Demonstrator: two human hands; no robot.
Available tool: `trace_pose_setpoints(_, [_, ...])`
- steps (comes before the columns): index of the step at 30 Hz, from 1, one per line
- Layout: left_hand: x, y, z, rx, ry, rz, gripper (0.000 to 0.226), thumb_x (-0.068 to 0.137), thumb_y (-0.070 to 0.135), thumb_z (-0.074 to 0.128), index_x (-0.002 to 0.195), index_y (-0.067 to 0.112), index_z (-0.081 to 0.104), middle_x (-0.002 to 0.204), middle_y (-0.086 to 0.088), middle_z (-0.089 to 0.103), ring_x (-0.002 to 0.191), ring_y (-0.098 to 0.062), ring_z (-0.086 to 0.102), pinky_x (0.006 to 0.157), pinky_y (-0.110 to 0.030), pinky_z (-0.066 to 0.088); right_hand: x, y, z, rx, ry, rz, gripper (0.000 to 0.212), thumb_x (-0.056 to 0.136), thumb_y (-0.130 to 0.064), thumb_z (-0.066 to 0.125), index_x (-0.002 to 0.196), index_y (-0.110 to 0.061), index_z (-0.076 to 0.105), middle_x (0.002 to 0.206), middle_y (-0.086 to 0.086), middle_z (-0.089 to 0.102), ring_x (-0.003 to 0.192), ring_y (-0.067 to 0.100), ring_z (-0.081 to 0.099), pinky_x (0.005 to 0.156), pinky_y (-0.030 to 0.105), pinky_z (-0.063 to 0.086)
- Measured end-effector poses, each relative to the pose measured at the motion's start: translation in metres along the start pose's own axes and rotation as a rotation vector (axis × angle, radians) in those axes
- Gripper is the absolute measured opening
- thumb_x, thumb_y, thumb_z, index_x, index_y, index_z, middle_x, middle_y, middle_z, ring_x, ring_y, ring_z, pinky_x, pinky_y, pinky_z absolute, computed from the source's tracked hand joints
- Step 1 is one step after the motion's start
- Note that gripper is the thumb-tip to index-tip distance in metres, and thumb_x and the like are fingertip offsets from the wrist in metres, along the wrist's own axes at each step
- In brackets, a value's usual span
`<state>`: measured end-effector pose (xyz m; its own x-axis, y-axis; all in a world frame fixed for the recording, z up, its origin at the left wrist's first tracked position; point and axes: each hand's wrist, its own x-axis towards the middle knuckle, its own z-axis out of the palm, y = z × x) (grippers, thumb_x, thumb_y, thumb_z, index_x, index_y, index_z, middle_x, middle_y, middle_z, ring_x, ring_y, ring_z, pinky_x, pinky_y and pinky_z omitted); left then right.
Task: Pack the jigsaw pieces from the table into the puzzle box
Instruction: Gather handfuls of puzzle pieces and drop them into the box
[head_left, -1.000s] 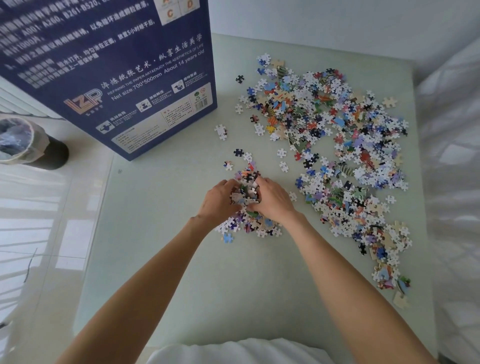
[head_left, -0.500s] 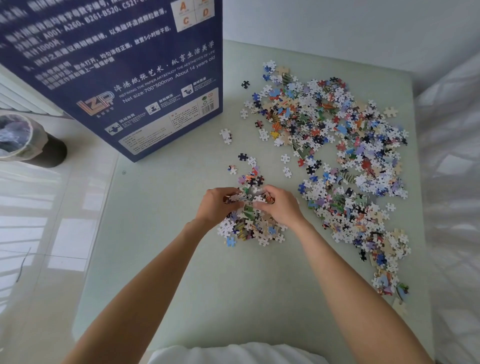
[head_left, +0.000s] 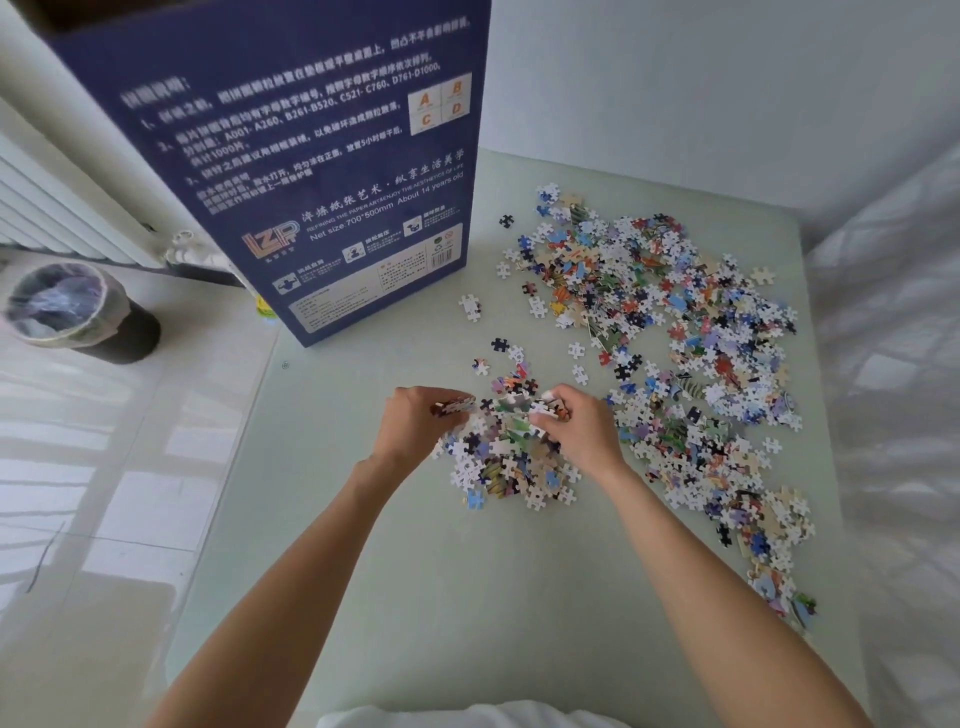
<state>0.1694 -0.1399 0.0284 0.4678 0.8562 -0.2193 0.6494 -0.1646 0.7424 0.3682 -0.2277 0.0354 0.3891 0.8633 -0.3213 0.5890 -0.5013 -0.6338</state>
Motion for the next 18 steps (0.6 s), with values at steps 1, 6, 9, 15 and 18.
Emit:
trace_pose_setpoints(1, [-0.003, 0.005, -0.009, -0.014, 0.028, 0.046, 0.024, 0.079, 0.016, 0.073, 0.102, 0.016, 0.073, 0.087, -0.002, 0.074, 0.074, -0.014, 0.069, 0.062, -0.005, 0.042, -0.003, -0.005, -0.005, 0.006, 0.010, -0.020, 0.020, 0.081, -0.032, 0.070, 0.086, -0.016, 0.058, 0.054, -0.007, 0.048, 0.044, 0.005, 0.032, 0.044, 0.018, 0.022])
trace_pose_setpoints(6, [-0.014, 0.047, -0.072, -0.048, 0.233, 0.321, 0.022, 0.078, 0.013, 0.074, 0.100, 0.017, 0.073, 0.081, 0.004, 0.072, 0.064, 0.007, 0.057, 0.062, -0.006, 0.045, -0.016, -0.043, -0.042, 0.220, -0.003, -0.072, 0.017, 0.079, -0.028, 0.071, 0.079, -0.017, 0.058, 0.069, 0.005, 0.068, 0.058, 0.014, 0.066, 0.056, 0.042, 0.051])
trace_pose_setpoints(9, [-0.013, 0.080, -0.119, -0.056, 0.393, 0.471, 0.022, 0.078, 0.011, 0.073, 0.099, 0.014, 0.073, 0.092, 0.002, 0.072, 0.077, 0.004, 0.063, 0.072, -0.012, 0.051, -0.019, -0.077, -0.071, 0.398, -0.008, -0.109, 0.020, 0.077, -0.019, 0.072, 0.087, -0.008, 0.059, 0.076, 0.003, 0.069, 0.064, 0.022, 0.067, 0.065, 0.038, 0.058])
trace_pose_setpoints(15, [0.010, 0.156, -0.219, 0.007, 0.721, 0.731, 0.022, 0.082, 0.016, 0.069, 0.104, 0.011, 0.071, 0.101, 0.004, 0.068, 0.092, -0.004, 0.066, 0.080, -0.013, 0.052, -0.009, -0.162, -0.134, 0.693, 0.014, -0.208, 0.025, 0.075, -0.003, 0.072, 0.093, -0.013, 0.058, 0.080, 0.005, 0.069, 0.062, 0.013, 0.066, 0.059, 0.022, 0.057])
trace_pose_setpoints(18, [0.037, 0.177, -0.258, 0.112, 0.806, 0.803, 0.020, 0.083, 0.018, 0.069, 0.102, 0.012, 0.072, 0.099, 0.002, 0.070, 0.087, -0.008, 0.068, 0.079, -0.019, 0.054, 0.004, -0.201, -0.159, 0.753, 0.014, -0.318, 0.019, 0.076, -0.003, 0.071, 0.081, -0.016, 0.058, 0.079, 0.006, 0.069, 0.063, 0.014, 0.065, 0.061, 0.024, 0.057])
